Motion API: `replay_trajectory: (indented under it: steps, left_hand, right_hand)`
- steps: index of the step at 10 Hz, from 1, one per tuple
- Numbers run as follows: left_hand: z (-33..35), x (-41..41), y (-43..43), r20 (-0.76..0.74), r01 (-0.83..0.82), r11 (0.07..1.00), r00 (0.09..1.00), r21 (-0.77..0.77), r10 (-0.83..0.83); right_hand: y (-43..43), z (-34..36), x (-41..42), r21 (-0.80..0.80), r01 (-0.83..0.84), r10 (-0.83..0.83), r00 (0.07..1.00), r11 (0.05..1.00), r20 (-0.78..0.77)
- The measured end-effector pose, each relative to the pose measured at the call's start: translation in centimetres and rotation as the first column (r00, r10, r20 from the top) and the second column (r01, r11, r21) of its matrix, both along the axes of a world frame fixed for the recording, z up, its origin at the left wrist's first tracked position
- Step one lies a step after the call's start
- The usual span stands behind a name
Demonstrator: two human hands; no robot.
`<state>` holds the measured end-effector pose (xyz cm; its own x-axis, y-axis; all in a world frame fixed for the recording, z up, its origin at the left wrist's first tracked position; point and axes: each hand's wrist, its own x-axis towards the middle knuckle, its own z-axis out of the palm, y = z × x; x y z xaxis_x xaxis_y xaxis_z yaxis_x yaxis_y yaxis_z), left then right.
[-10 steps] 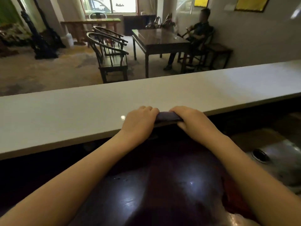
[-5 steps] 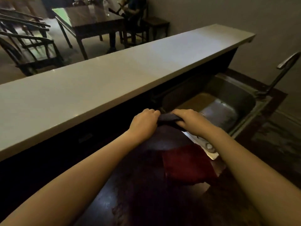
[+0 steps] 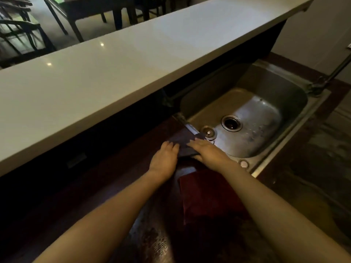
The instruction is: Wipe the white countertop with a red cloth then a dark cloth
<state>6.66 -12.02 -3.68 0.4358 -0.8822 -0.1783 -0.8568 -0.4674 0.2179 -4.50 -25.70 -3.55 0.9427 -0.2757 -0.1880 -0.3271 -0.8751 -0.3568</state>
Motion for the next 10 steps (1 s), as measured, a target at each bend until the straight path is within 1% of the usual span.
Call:
replay_trajectory:
  steps: [1, 2, 3, 4, 5, 6, 7, 8, 9, 10]
  left_hand:
    - [-2.2, -1.4, 0.7, -0.046, -0.049, 0.997, 0.998, 0.058, 0.052]
    - [-3.1, -2.1, 1.2, -0.054, -0.056, 0.996, 0.997, 0.064, 0.059]
    - [-3.3, -2.3, 1.5, -0.037, -0.038, 0.995, 0.998, 0.088, 0.041]
    - [-3.0, -2.1, 1.7, -0.059, -0.03, 0.993, 0.998, 0.115, 0.037]
    - [-2.6, -1.9, 1.8, -0.115, -0.031, 0.988, 0.992, 0.154, 0.049]
    - [-2.3, -1.9, 2.1, -0.154, -0.035, 0.987, 0.986, 0.155, 0.059]
    - [-1.8, -1.9, 2.9, -0.148, -0.031, 0.991, 0.988, 0.129, 0.05]
    - [-0.8, -1.8, 3.8, -0.141, -0.007, 0.986, 0.99, 0.169, 0.032]
    - [1.7, -1.0, 5.9, -0.199, -0.005, 0.977, 0.979, 0.214, 0.049]
    - [5.3, -0.2, 9.0, -0.296, 0.039, 0.951, 0.954, 0.306, 0.056]
  right_hand:
    - [0.2, -1.8, -0.7, -0.02, -0.031, 0.03, 0.998, 0.999, -0.063]
    - [0.0, -2.1, -1.3, -0.021, -0.066, 0.064, 0.995, 0.998, -0.079]
    - [-0.4, -2.1, -1.6, -0.025, -0.113, 0.108, 0.985, 0.993, -0.137]
    - [-0.7, -2.1, -1.5, 0.02, -0.117, 0.118, 0.974, 0.993, -0.193]
    - [-0.1, -2.5, -1.2, -0.002, -0.071, 0.069, 0.977, 0.997, -0.201]
    - [0.9, -3.4, -1.3, -0.078, -0.056, 0.043, 0.986, 0.995, -0.161]
    - [1.3, -3.2, -1.2, -0.115, -0.049, 0.027, 0.982, 0.992, -0.188]
    - [1.6, -2.0, -0.7, -0.131, -0.045, 0.006, 0.961, 0.99, -0.278]
    - [3.1, 0.8, 0.7, -0.11, -0.01, -0.036, 0.911, 0.994, -0.412]
    - [5.3, 5.2, 2.3, -0.06, -0.036, -0.001, 0.849, 0.998, -0.528]
